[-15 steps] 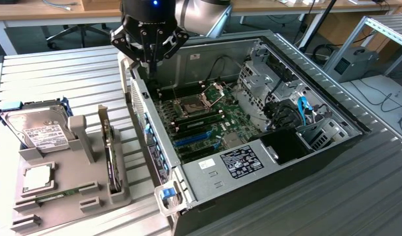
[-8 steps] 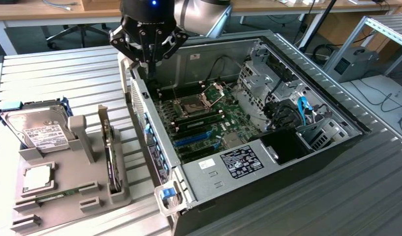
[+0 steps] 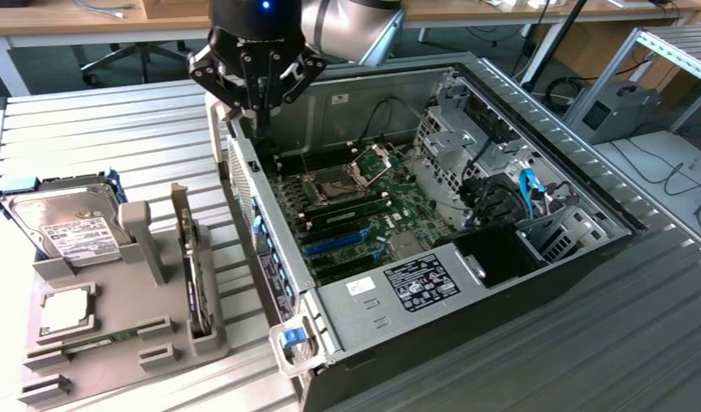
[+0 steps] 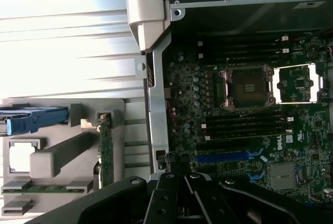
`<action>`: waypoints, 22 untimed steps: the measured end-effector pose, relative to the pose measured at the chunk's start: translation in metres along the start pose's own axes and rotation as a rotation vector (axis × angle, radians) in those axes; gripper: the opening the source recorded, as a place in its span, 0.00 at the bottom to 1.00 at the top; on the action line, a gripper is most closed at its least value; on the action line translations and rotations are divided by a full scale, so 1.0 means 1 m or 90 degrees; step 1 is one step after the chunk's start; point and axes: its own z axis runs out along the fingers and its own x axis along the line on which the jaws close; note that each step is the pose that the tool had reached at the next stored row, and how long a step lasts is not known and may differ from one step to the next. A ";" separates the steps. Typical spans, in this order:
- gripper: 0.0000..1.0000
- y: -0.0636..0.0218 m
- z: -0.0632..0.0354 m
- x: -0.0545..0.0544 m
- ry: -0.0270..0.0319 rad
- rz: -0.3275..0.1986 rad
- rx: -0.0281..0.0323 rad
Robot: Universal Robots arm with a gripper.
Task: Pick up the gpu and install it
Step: 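Reach for the gpu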
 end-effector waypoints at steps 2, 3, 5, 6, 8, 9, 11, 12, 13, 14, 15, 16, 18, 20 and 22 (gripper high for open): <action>0.11 0.0000 0.0000 0.000 0.0000 0.000 0.0000; 0.11 -0.0001 0.0000 0.001 0.0000 0.000 0.0000; 0.11 -0.0001 0.0000 0.001 0.0000 0.000 0.0000; 0.11 -0.0001 0.0000 0.001 0.0000 0.000 0.0000; 0.11 -0.0001 0.0000 0.002 0.0000 0.000 0.0000; 0.11 -0.0001 0.0000 0.002 0.0000 0.000 0.0000; 0.11 -0.0002 0.0000 0.002 0.0000 0.000 0.0000; 0.11 -0.0002 -0.0001 0.003 0.0000 0.000 0.0000; 0.11 -0.0002 0.0000 0.003 0.0000 0.000 0.0000; 0.11 -0.0002 0.0000 0.003 0.0000 0.000 0.0000; 0.11 -0.0003 0.0000 0.003 0.0000 0.000 0.0000; 0.11 -0.0003 -0.0001 0.004 0.0000 0.000 0.0000; 0.11 -0.0003 0.0000 0.004 0.0000 0.000 0.0000; 0.11 -0.0003 -0.0001 0.004 0.0000 0.000 0.0000; 0.11 -0.0003 -0.0001 0.005 0.0000 0.000 0.0000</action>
